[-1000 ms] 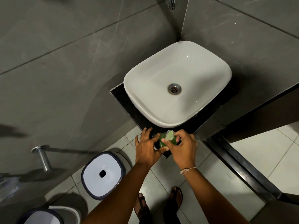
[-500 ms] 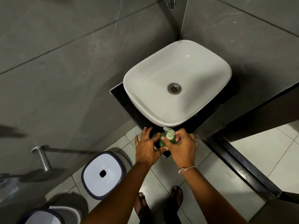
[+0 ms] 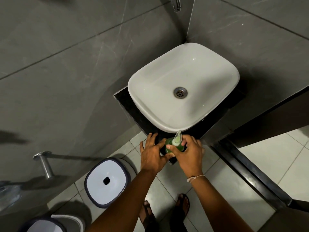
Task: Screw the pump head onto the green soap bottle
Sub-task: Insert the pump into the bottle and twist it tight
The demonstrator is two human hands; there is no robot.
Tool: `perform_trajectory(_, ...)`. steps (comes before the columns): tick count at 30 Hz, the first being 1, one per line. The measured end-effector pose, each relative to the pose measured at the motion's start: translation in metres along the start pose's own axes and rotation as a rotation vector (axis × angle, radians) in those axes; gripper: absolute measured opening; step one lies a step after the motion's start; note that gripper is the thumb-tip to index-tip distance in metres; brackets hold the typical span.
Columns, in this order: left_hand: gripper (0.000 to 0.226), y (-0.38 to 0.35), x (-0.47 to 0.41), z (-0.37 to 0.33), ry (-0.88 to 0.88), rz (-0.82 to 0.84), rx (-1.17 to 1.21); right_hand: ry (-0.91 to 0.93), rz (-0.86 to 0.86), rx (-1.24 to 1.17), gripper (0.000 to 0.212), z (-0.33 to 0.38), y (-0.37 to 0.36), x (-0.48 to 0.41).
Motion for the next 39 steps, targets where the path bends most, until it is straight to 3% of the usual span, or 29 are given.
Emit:
perform_trajectory(4,0.070,-0.001,0.000,-0.001,-0.014,-0.012,0.007,0.090,0.051,0.015,0.023,-0.004,0.004,-0.004)
perform_trajectory(10,0.068,-0.003,-0.001,0.002,0.002,-0.006,-0.007,-0.047,-0.036,0.071,0.053,0.001,-0.001,-0.005)
perform_trajectory(17,0.070,-0.002,0.000,0.001,0.001,-0.017,-0.007,0.005,0.017,0.002,0.028,-0.012,0.000,0.001)
perform_trajectory(22,0.069,-0.003,-0.001,0.001,0.008,-0.003,-0.022,-0.060,-0.097,-0.036,0.037,-0.002,0.001,0.004)
perform_trajectory(29,0.071,-0.003,0.000,0.001,0.010,-0.009,-0.004,0.009,-0.012,-0.030,0.038,-0.008,0.002,0.001)
perform_trajectory(33,0.070,-0.003,0.000,0.001,0.019,-0.016,0.011,-0.013,-0.084,-0.028,0.026,-0.003,0.002,0.001)
perform_trajectory(39,0.070,-0.003,0.000,0.000,0.020,-0.007,-0.006,-0.076,-0.120,-0.086,0.036,-0.002,-0.002,0.008)
Point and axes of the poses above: each hand's wrist, its own x-axis away from the middle knuckle, its own y-axis out of the back of the hand, z = x × y, the point moved 4 cm from there along -x, towards the middle knuckle, and after that the axes turned 5 degrees about x, right-handed, at the moved point
